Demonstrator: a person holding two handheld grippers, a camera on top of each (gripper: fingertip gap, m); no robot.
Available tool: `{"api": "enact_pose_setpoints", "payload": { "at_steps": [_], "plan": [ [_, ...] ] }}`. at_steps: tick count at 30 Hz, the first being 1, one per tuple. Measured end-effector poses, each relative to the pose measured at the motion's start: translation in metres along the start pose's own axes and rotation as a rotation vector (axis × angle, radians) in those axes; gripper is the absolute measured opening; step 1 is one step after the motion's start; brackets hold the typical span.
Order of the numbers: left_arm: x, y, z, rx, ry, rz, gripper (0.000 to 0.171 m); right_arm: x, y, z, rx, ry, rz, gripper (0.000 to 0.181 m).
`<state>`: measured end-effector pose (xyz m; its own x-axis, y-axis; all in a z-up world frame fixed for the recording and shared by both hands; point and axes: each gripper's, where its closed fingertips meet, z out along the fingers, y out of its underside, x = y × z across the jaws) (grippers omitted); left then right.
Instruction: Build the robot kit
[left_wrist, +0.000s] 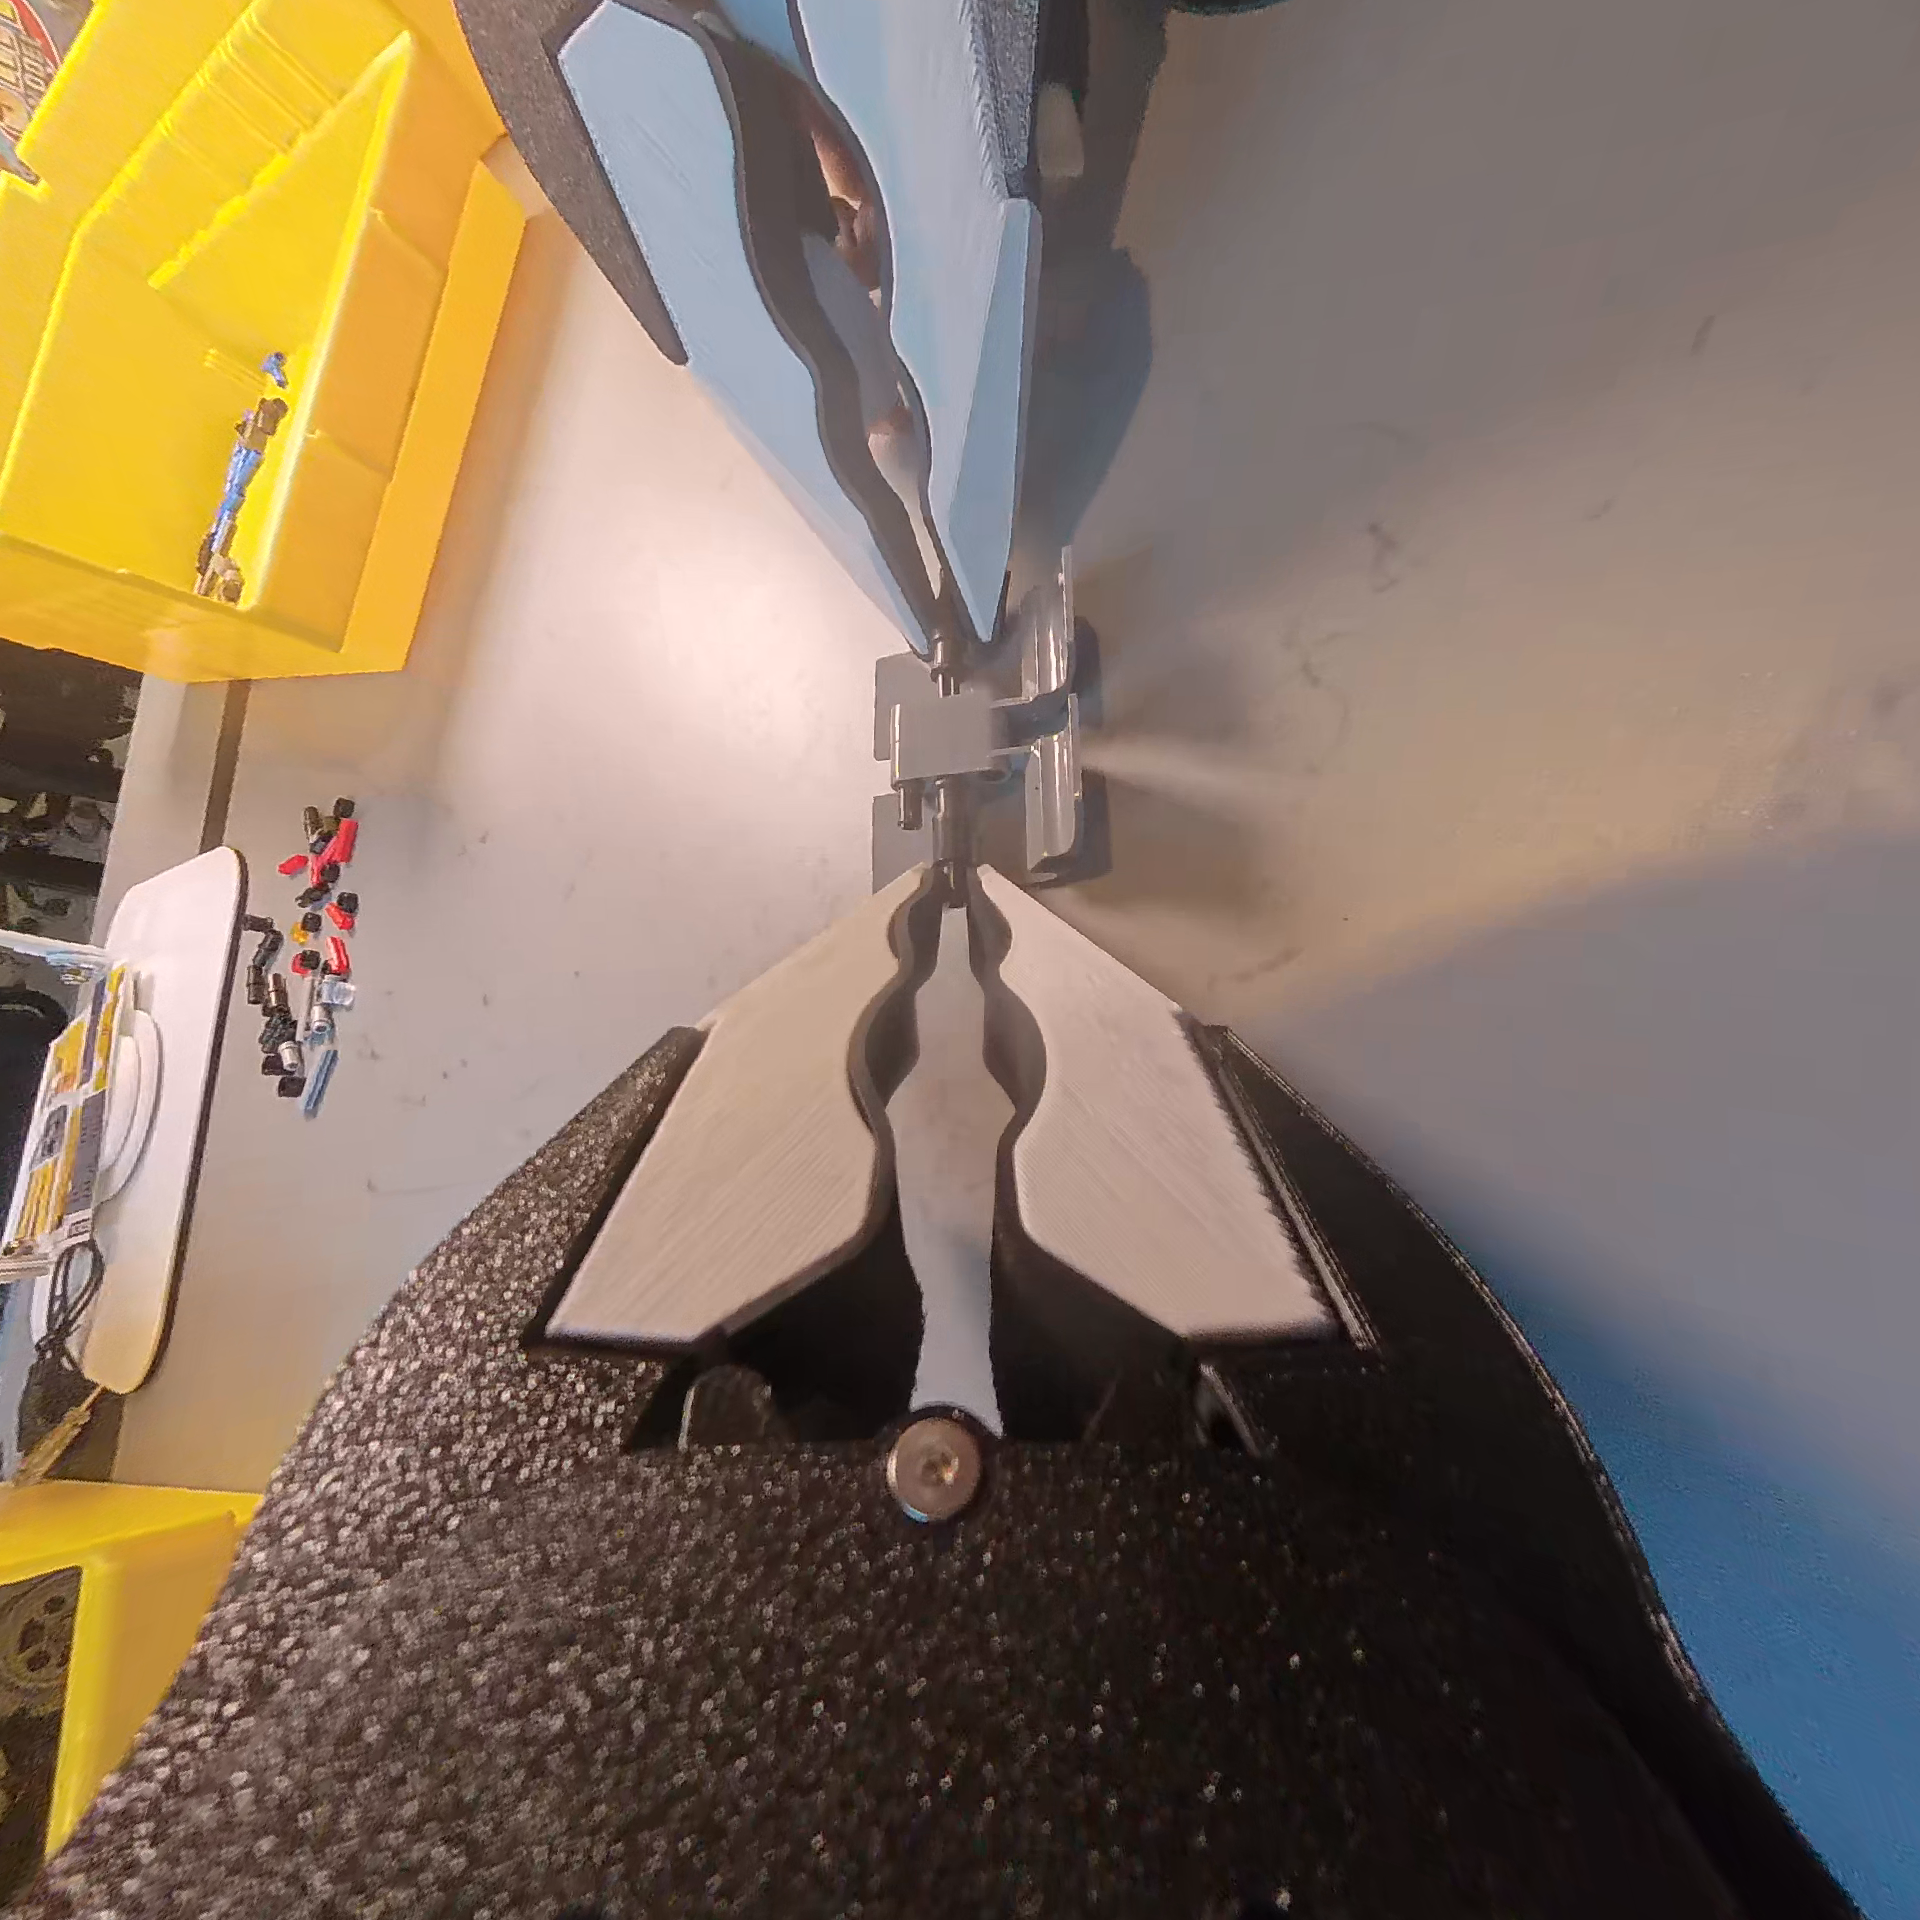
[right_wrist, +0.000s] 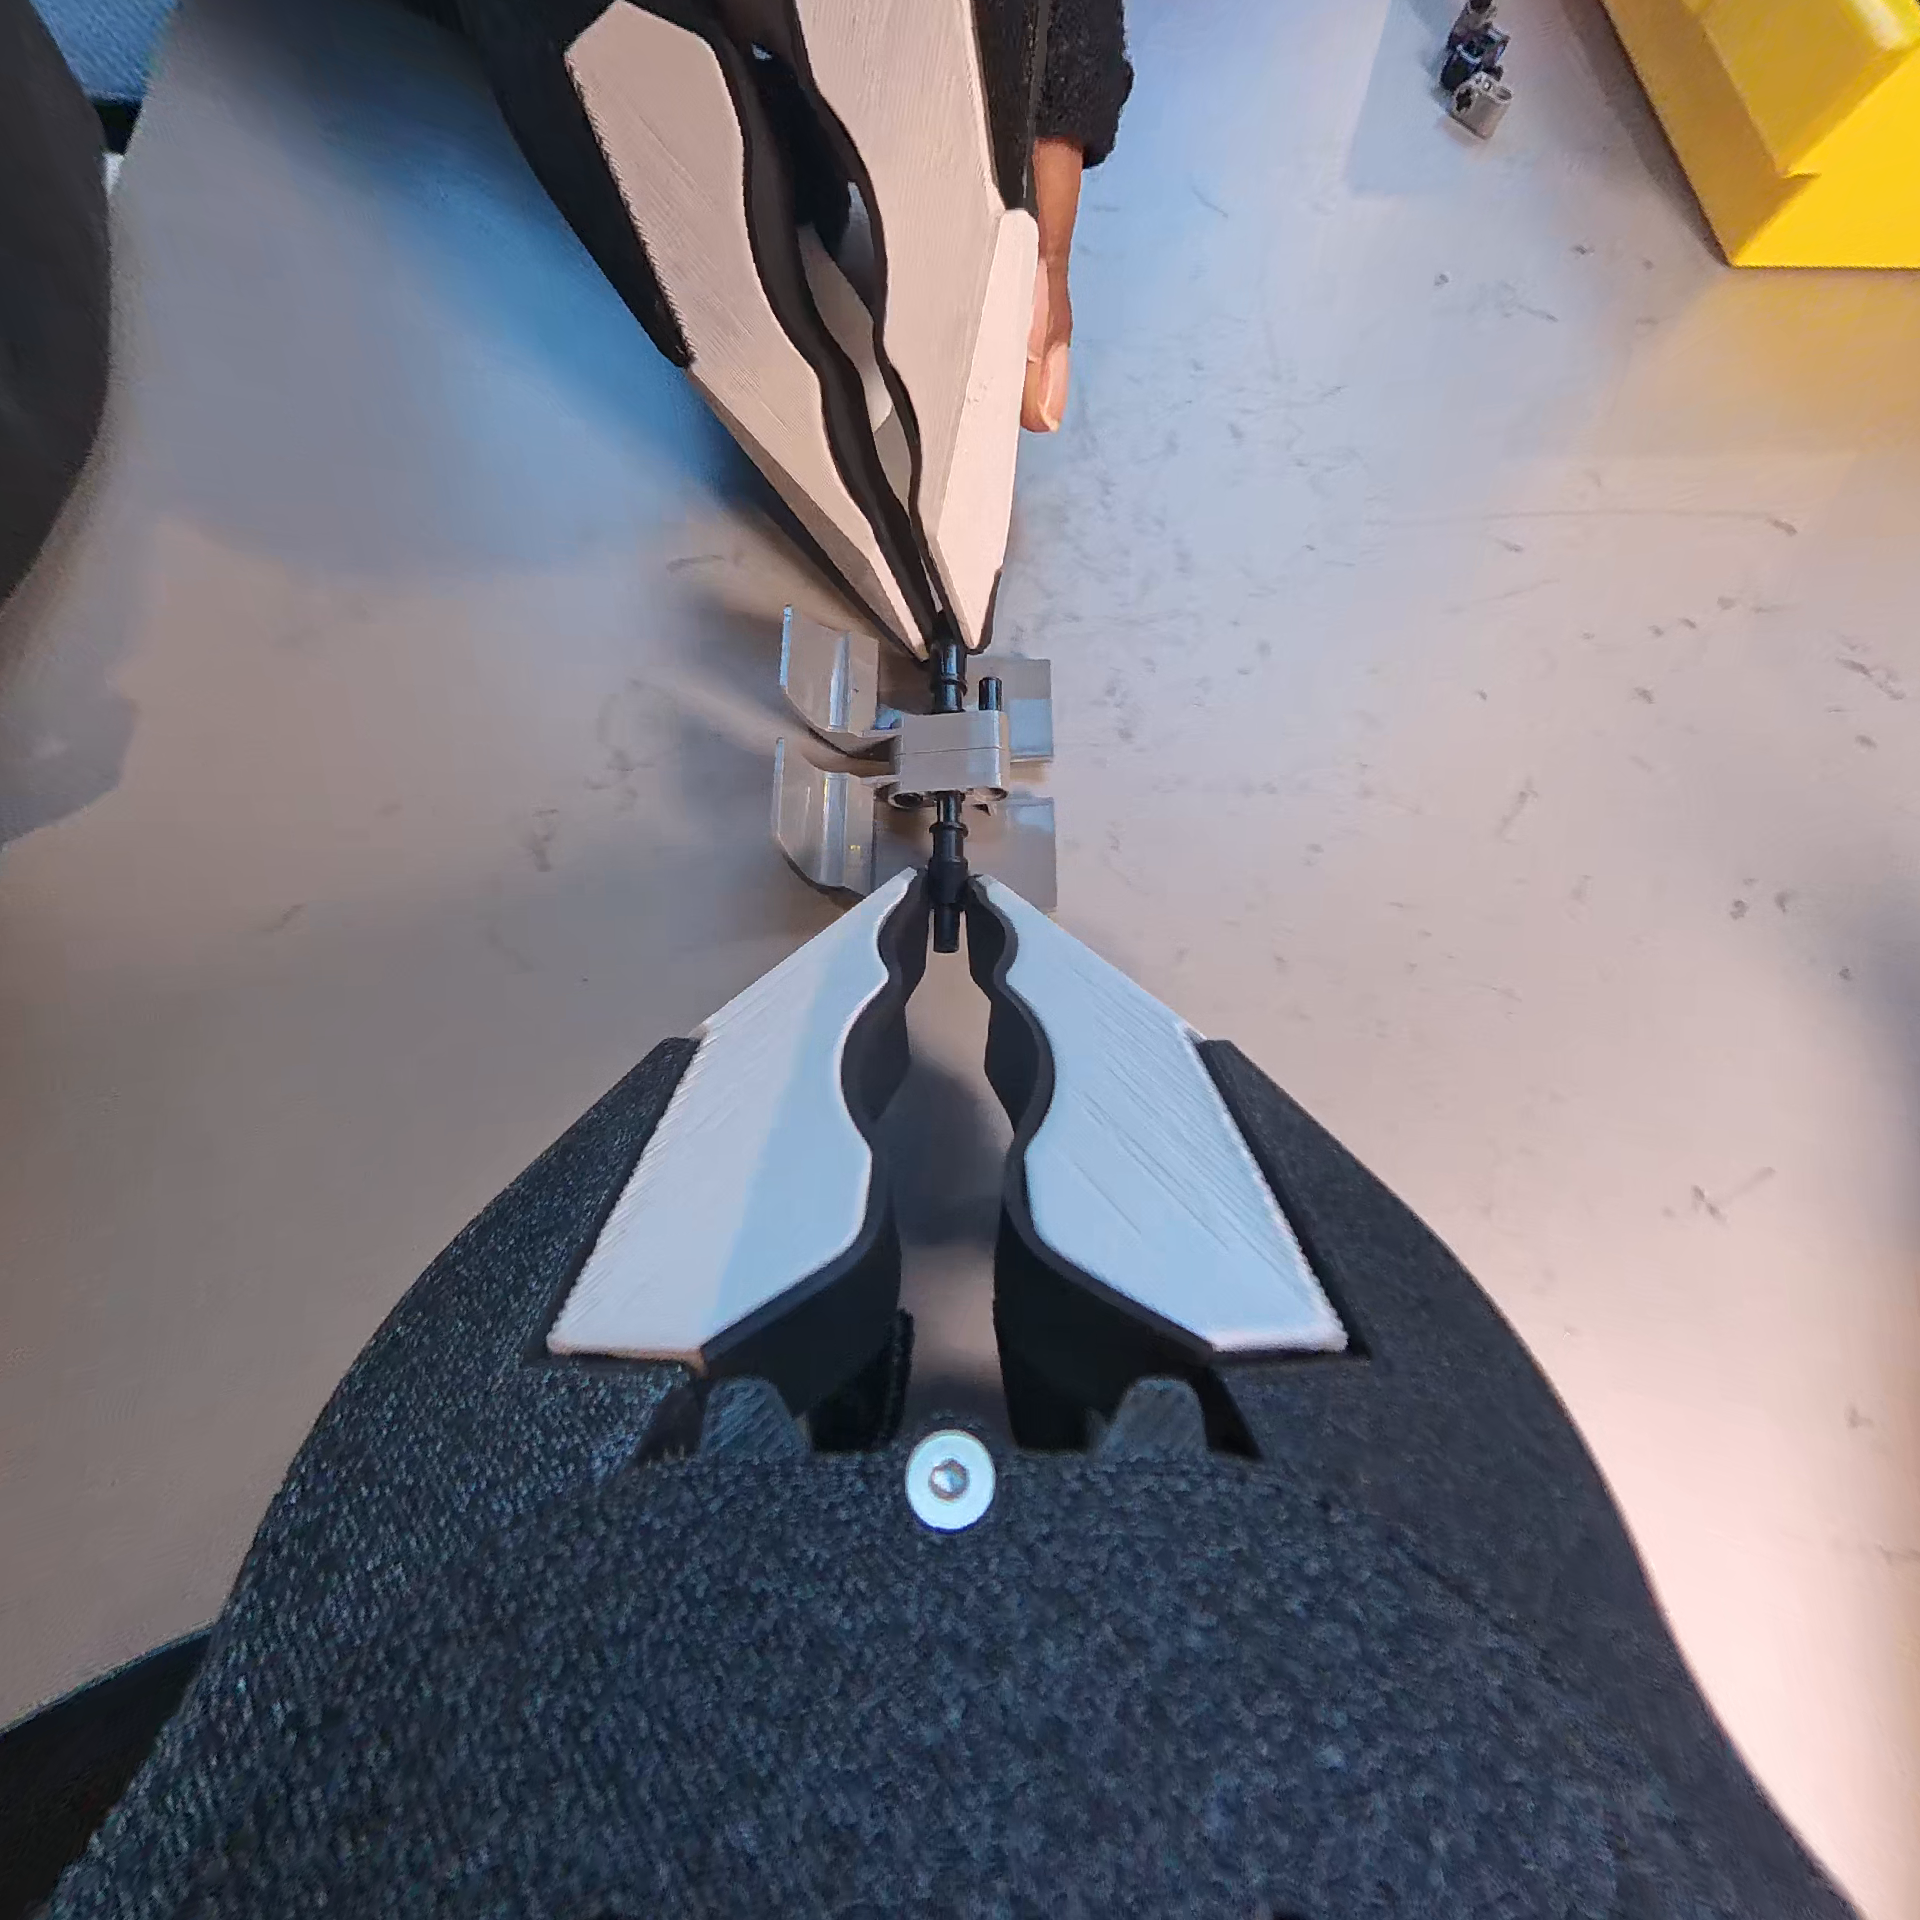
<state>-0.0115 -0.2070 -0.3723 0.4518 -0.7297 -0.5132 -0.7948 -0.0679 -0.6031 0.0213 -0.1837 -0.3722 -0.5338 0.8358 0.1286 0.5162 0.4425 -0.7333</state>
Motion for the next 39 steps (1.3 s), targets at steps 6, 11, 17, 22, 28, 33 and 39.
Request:
{"api": "enact_pose_setpoints", "payload": {
  "at_steps": [6, 11, 17, 22, 28, 33, 39],
  "plan": [
    [0.000, -0.006, 0.003, -0.012, -0.014, 0.023, 0.003, -0.003, -0.002, -0.003, -0.056, 0.012, -0.020, 0.005],
    [0.001, -0.008, 0.005, -0.034, -0.030, 0.046, 0.003, -0.003, 0.001, -0.002, -0.128, 0.026, -0.018, 0.006],
    [0.000, -0.007, 0.005, -0.043, -0.034, 0.046, 0.002, -0.002, -0.001, 0.000, -0.137, 0.038, -0.034, 0.005],
    [-0.001, -0.003, 0.004, -0.015, 0.011, -0.023, 0.003, 0.000, -0.002, 0.002, -0.103, 0.062, -0.034, 0.006],
    [-0.018, 0.018, -0.005, -0.007, 0.013, -0.148, 0.024, 0.011, -0.001, 0.000, -0.029, 0.097, -0.006, 0.018],
    [-0.021, 0.020, -0.019, 0.076, 0.080, -0.317, 0.023, 0.011, 0.006, -0.014, 0.018, 0.065, 0.050, 0.021],
    [-0.008, 0.009, -0.011, 0.070, 0.129, -0.282, 0.017, 0.011, 0.005, -0.020, 0.052, 0.054, 0.067, 0.016]
  ]
}}
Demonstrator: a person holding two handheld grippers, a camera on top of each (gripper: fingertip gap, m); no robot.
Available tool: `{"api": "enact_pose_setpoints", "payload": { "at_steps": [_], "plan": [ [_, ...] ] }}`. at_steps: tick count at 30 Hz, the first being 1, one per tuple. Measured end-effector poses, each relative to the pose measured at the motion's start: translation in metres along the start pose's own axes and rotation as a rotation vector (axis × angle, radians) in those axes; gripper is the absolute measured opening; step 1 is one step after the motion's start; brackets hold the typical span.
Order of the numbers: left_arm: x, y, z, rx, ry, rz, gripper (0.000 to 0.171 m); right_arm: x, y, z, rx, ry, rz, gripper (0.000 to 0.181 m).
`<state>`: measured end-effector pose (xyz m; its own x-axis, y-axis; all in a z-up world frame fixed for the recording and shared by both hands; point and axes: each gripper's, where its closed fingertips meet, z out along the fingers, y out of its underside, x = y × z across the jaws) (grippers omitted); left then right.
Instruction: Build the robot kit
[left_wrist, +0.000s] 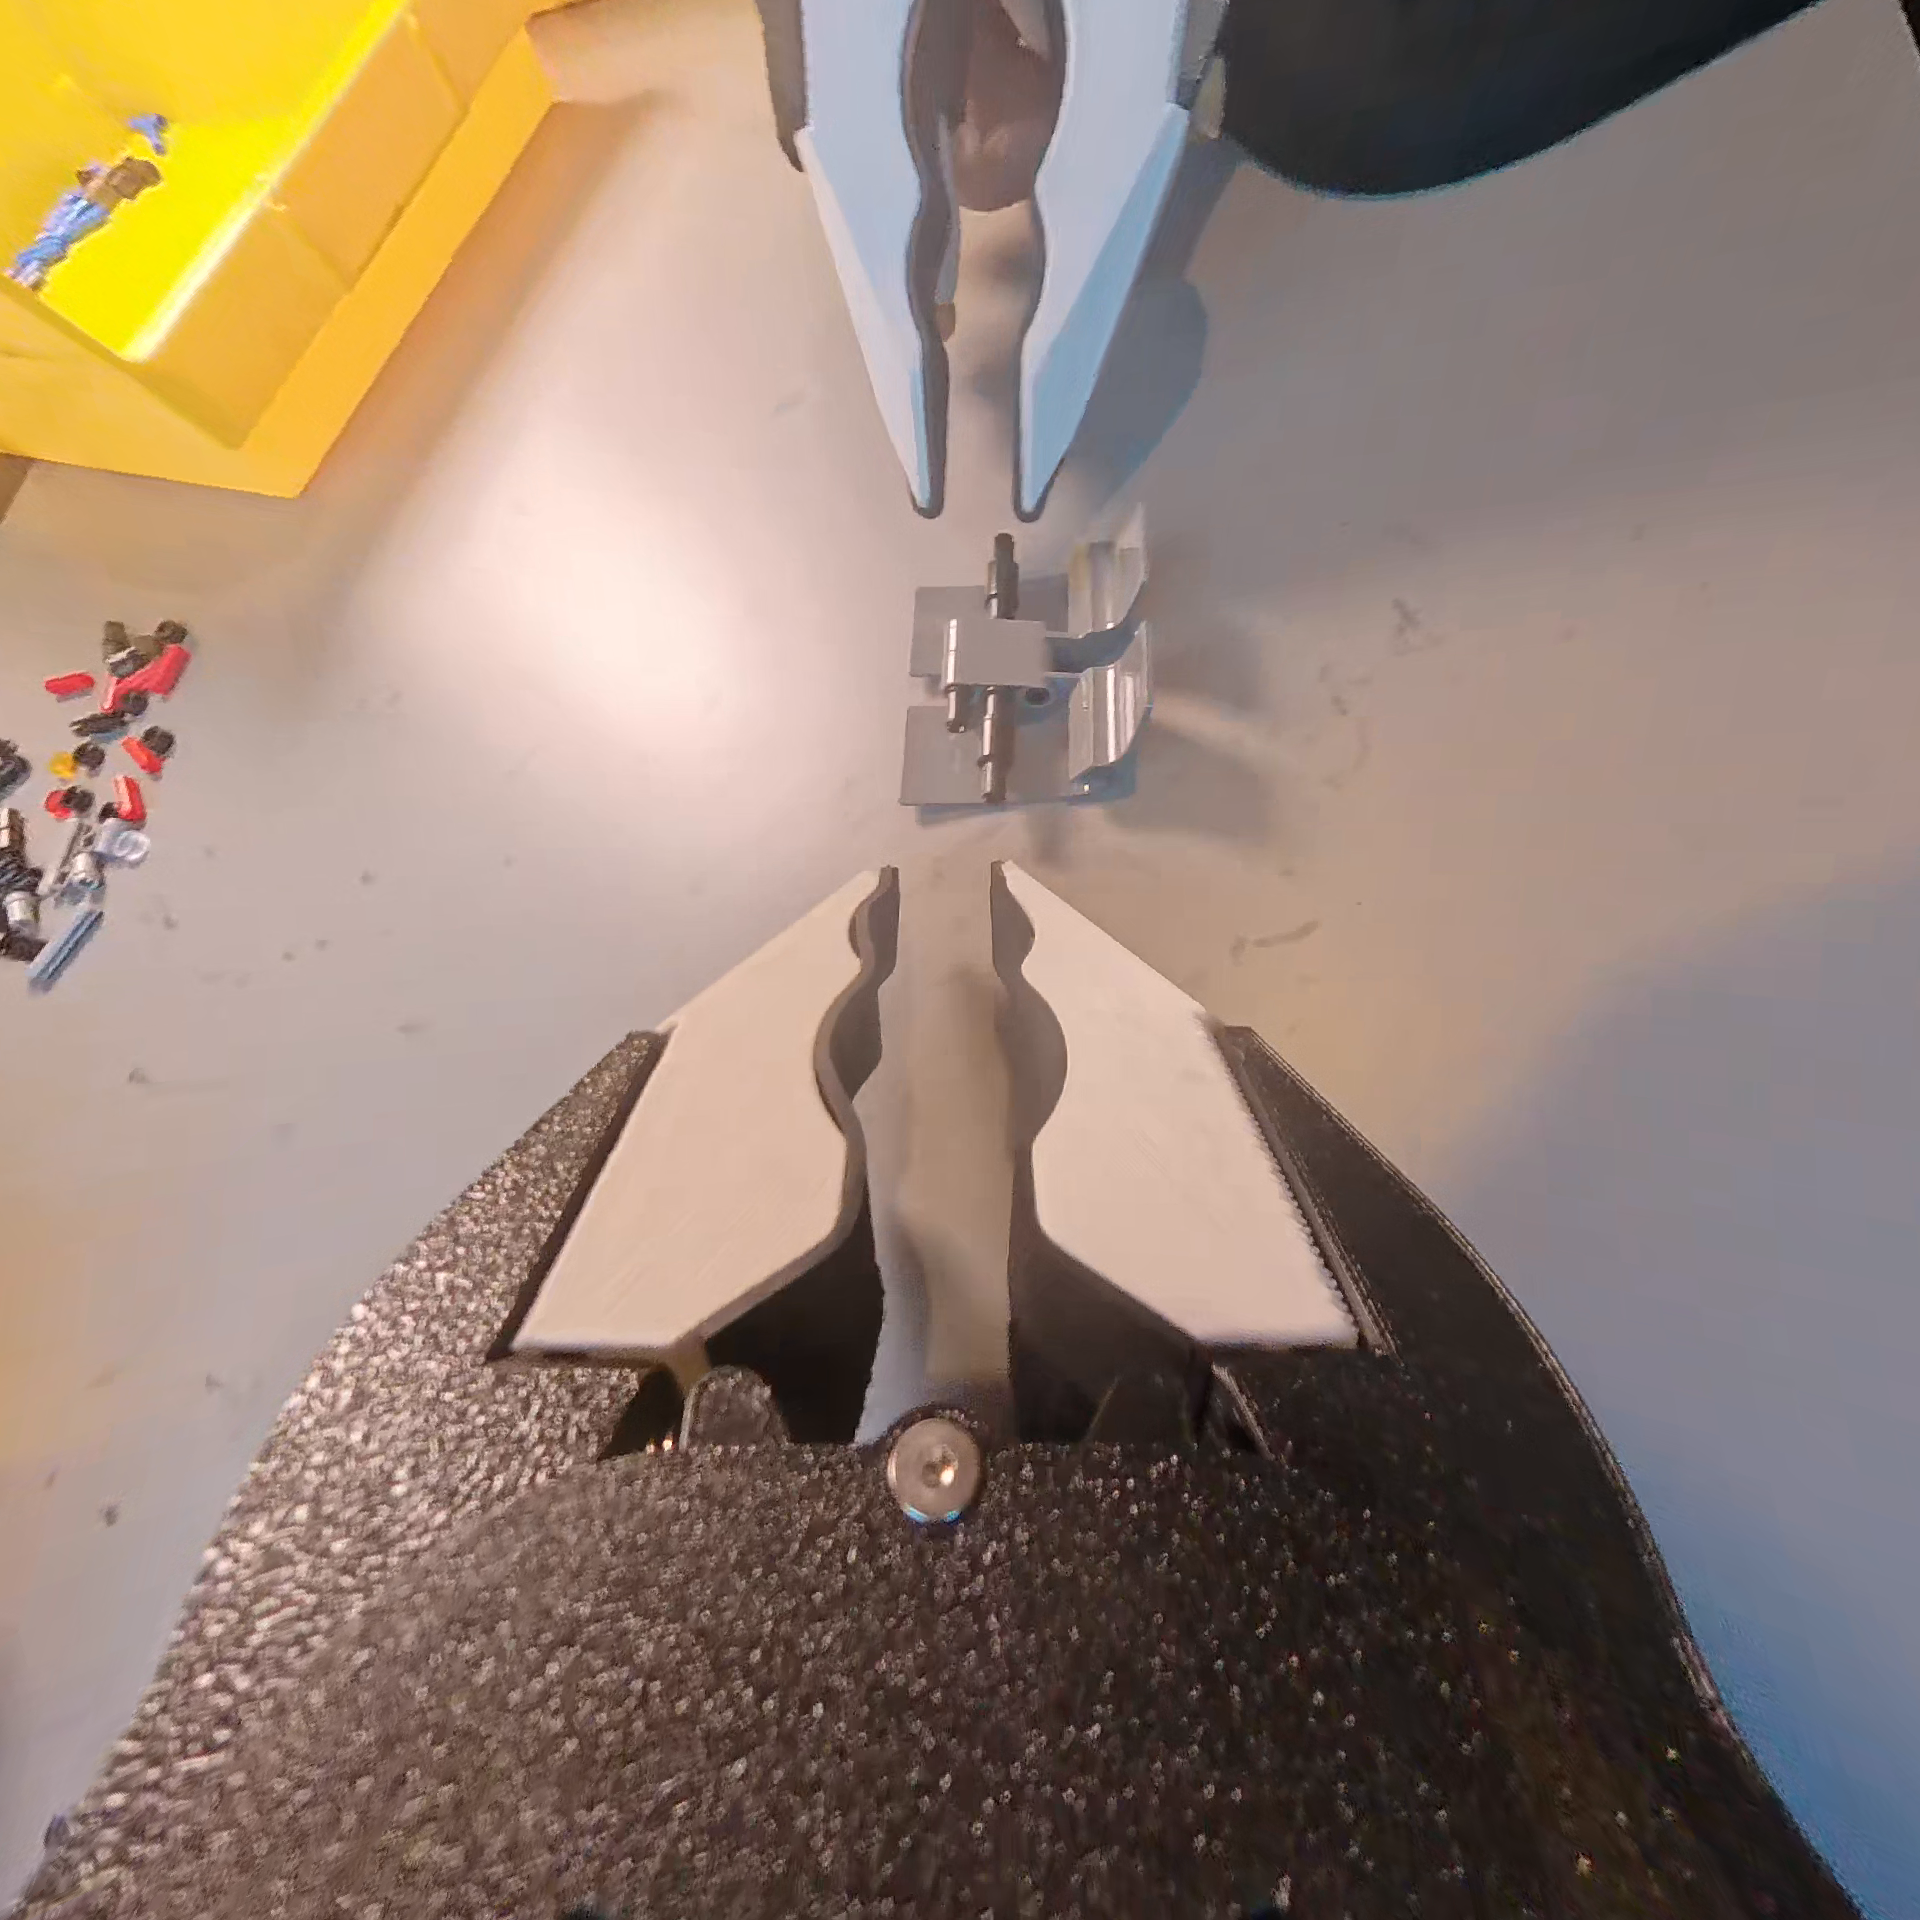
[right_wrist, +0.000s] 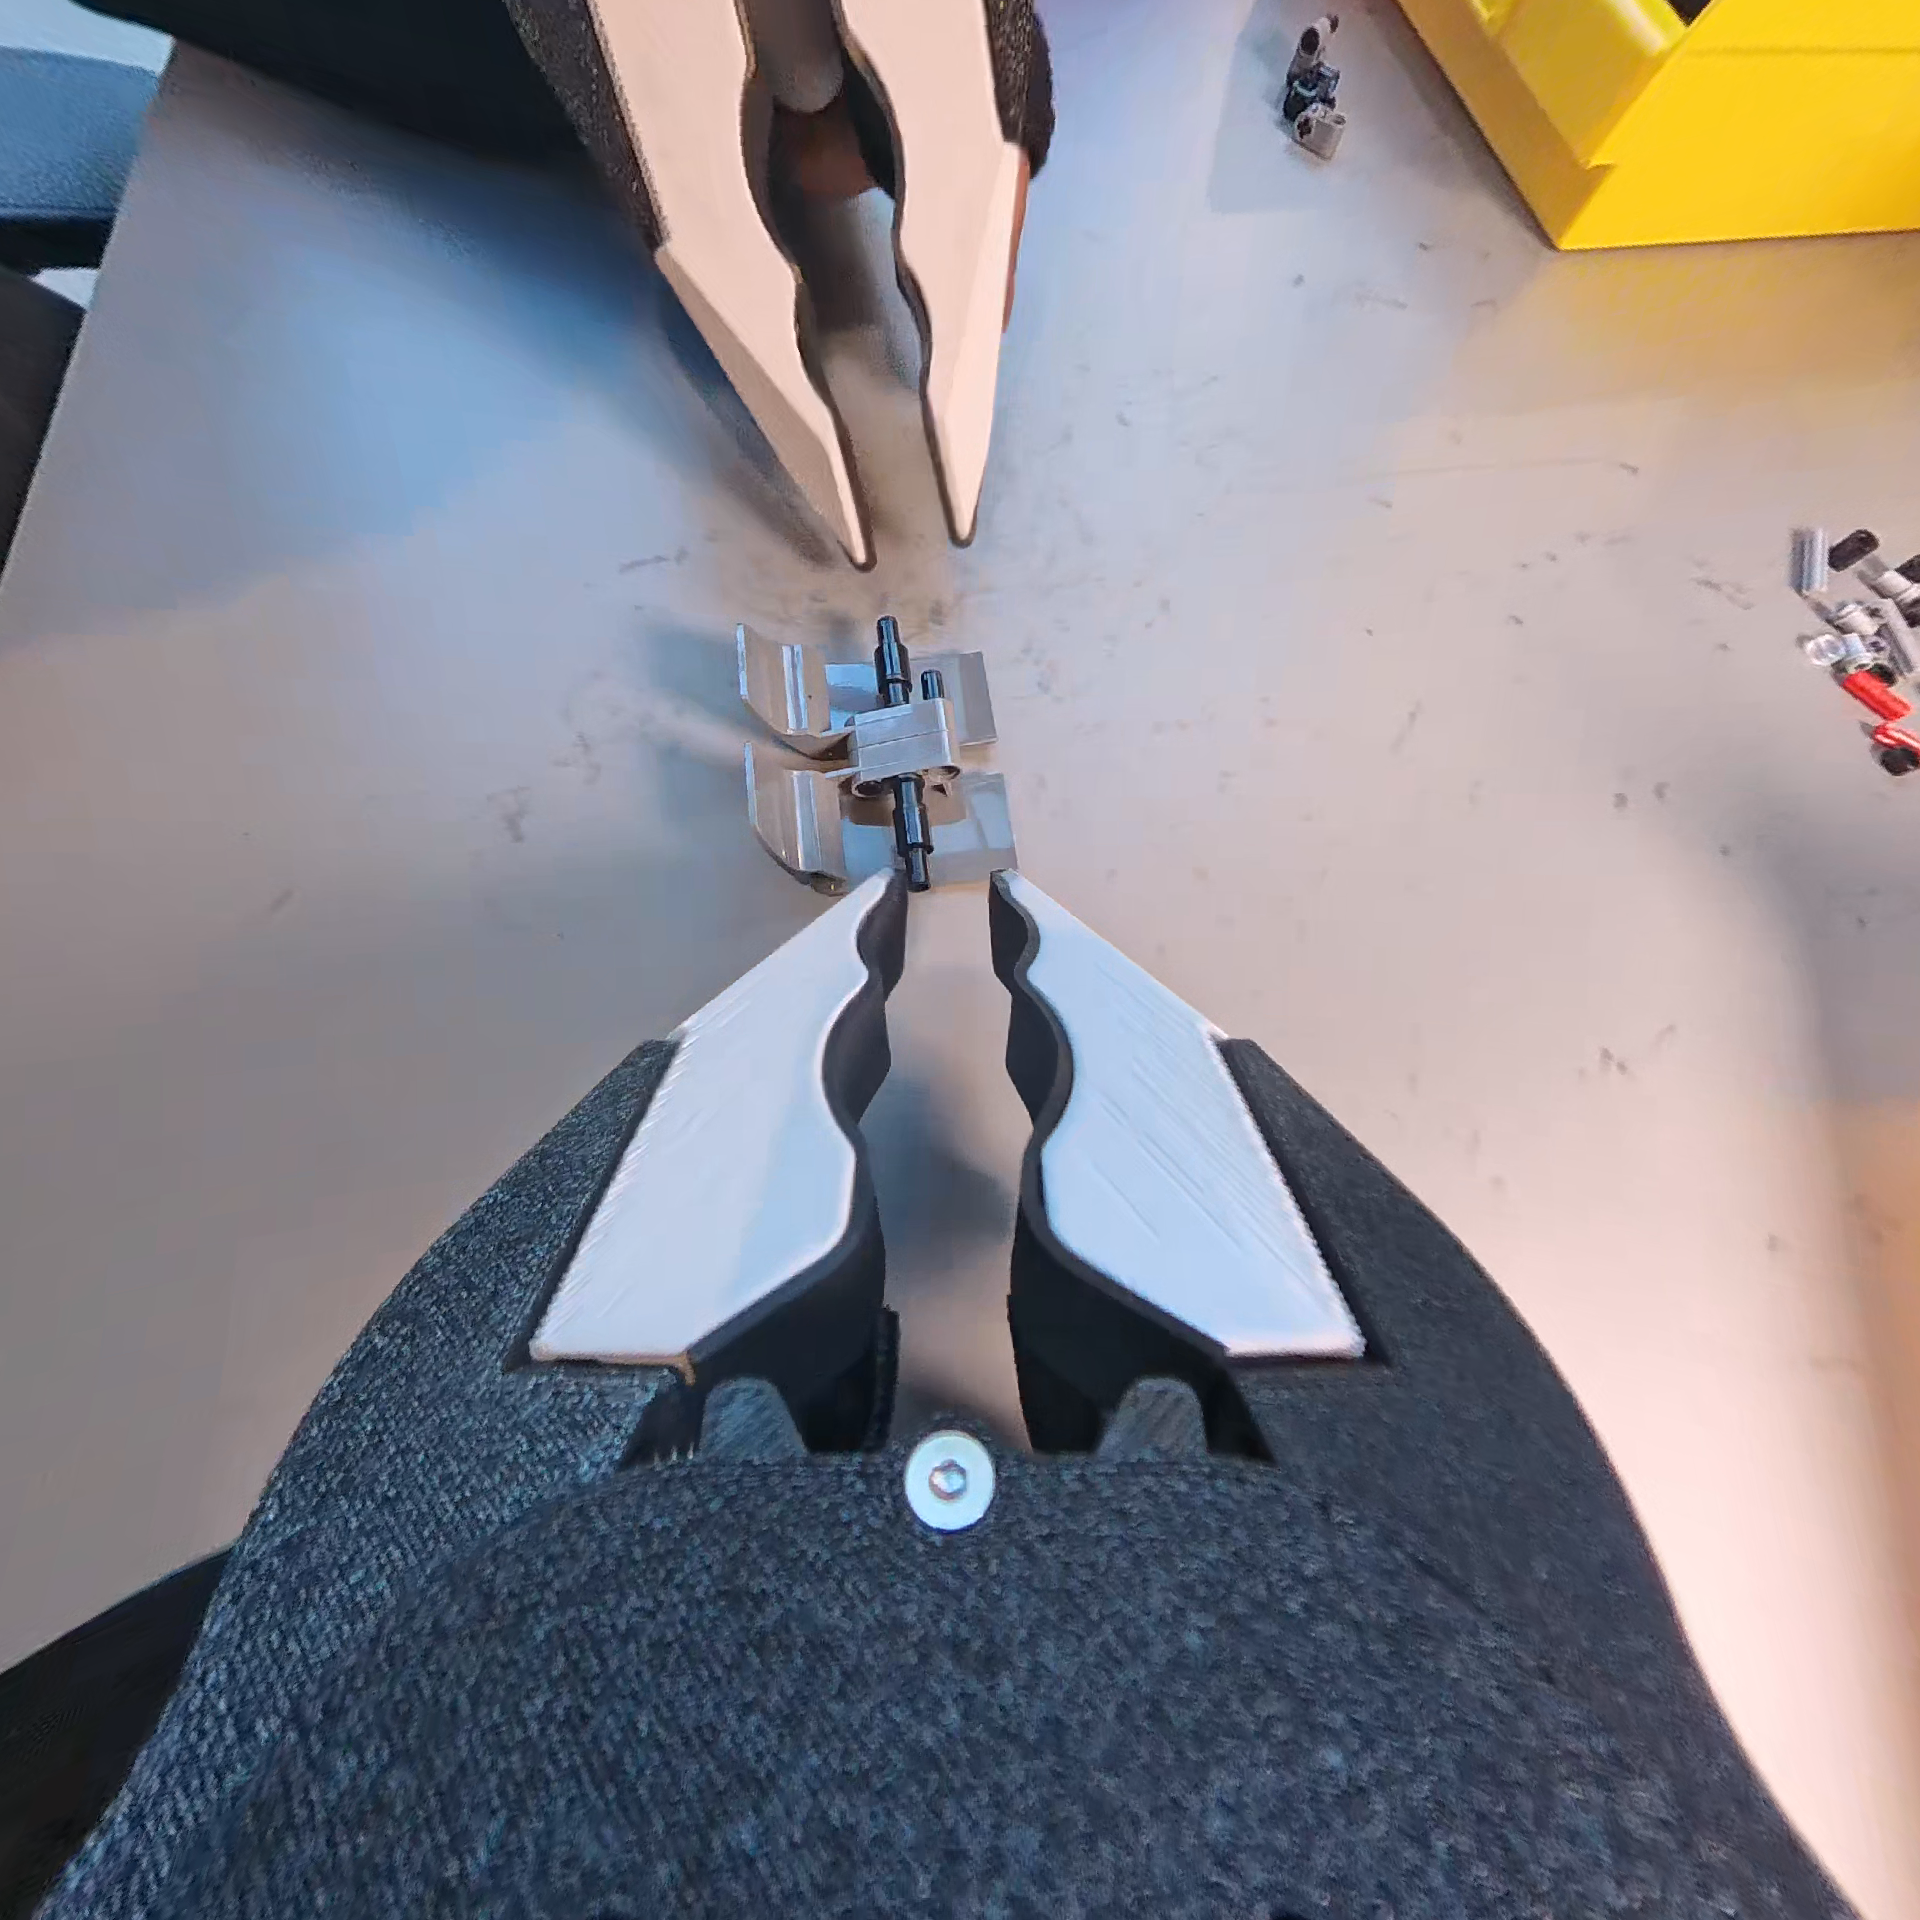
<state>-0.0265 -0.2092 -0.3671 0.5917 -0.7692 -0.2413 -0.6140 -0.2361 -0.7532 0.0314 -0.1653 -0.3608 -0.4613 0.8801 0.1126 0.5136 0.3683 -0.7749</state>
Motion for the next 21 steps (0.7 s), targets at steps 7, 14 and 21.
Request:
{"api": "enact_pose_setpoints", "payload": {
  "at_steps": [7, 14, 21],
  "plan": [
    [-0.001, -0.004, 0.014, -0.040, -0.019, 0.017, 0.005, -0.003, 0.003, 0.012, -0.074, 0.021, -0.036, 0.006],
    [-0.044, -0.005, -0.002, 0.023, -0.200, -0.105, 0.005, 0.025, 0.007, 0.010, -0.114, 0.193, 0.066, 0.004],
    [-0.054, -0.006, -0.009, 0.068, -0.225, -0.198, 0.014, 0.036, 0.000, 0.015, -0.103, 0.279, 0.219, 0.007]
  ]
}}
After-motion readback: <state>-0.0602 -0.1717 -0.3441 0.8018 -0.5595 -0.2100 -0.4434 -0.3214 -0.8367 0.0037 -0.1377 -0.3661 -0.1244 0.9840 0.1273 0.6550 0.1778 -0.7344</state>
